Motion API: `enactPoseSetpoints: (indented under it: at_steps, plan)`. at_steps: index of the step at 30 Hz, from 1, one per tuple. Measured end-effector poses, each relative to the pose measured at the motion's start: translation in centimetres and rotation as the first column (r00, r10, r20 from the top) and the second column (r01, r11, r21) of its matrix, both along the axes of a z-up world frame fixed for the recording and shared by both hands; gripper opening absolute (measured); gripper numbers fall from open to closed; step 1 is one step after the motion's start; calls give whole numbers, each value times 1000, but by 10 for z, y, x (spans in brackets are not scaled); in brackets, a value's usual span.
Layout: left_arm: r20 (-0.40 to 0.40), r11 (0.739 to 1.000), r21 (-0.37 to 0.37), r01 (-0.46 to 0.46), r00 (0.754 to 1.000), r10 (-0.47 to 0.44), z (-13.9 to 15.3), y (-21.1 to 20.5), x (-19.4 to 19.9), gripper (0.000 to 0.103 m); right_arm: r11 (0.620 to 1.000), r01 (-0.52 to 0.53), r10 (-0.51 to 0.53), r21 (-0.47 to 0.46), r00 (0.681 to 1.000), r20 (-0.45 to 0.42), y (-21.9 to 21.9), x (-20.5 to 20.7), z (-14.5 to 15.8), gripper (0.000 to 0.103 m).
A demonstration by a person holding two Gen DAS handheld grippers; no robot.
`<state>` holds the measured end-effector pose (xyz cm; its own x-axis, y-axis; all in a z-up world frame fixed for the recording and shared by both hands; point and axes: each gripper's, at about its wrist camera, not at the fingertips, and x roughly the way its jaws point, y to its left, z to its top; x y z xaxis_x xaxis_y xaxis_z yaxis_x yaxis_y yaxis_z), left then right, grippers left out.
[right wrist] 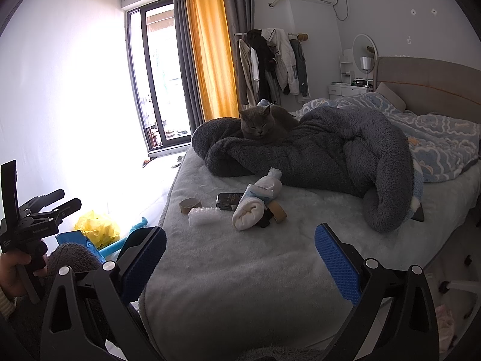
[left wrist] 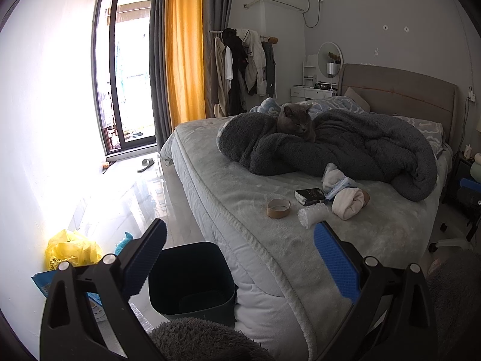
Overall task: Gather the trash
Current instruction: 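Move both tools toward the items lying on the bed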
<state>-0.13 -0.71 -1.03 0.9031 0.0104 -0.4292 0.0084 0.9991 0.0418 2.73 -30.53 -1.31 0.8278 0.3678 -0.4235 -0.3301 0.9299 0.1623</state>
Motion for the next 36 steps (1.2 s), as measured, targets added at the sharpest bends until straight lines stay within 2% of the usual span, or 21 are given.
enactPoseSetpoints:
  at_steps: [6, 11, 15, 20, 22, 25, 29, 32, 36]
  plan:
    - [-1, 1000, 16, -1, 1000, 1, 0, 0, 3, 100, 1000, 2, -2, 1, 1000, -3, 0, 0, 0, 100]
    - [-27, 1000, -4, 16, 1000, -16, 1, 3, 2, 100, 1000, 7, -7, -8, 1000, -30, 3, 3, -9, 100]
    - [-43, 999, 7, 36, 998, -35, 2, 1, 2, 99, 999, 9, -12, -50, 998, -63, 4, 6, -11, 100]
    - [-82, 999, -15, 33, 996, -34, -3, 2, 15, 97, 996, 3, -10, -92, 997, -74, 4, 12, -8, 99]
    - [-89, 998, -44, 46, 995, -49, -6, 3, 21, 97, 996, -9, 2, -88, 996, -85, 3, 18, -8, 92]
    - [-106, 995, -68, 68, 992, -75, -14, 1, 35, 89, 996, -37, 29, -85, 994, -103, 6, 30, -11, 85]
    - [-135, 988, -102, 116, 982, -130, -26, -8, 56, 88, 993, -87, 77, -77, 989, -124, 12, 52, -15, 78]
    - [-143, 985, -84, 152, 976, -163, -35, -18, 68, 86, 988, -115, 101, -99, 986, -136, 22, 70, -21, 70]
    - [-174, 981, -91, 174, 967, -188, -46, -23, 88, 82, 983, -153, 137, -99, 979, -150, 30, 94, -32, 66]
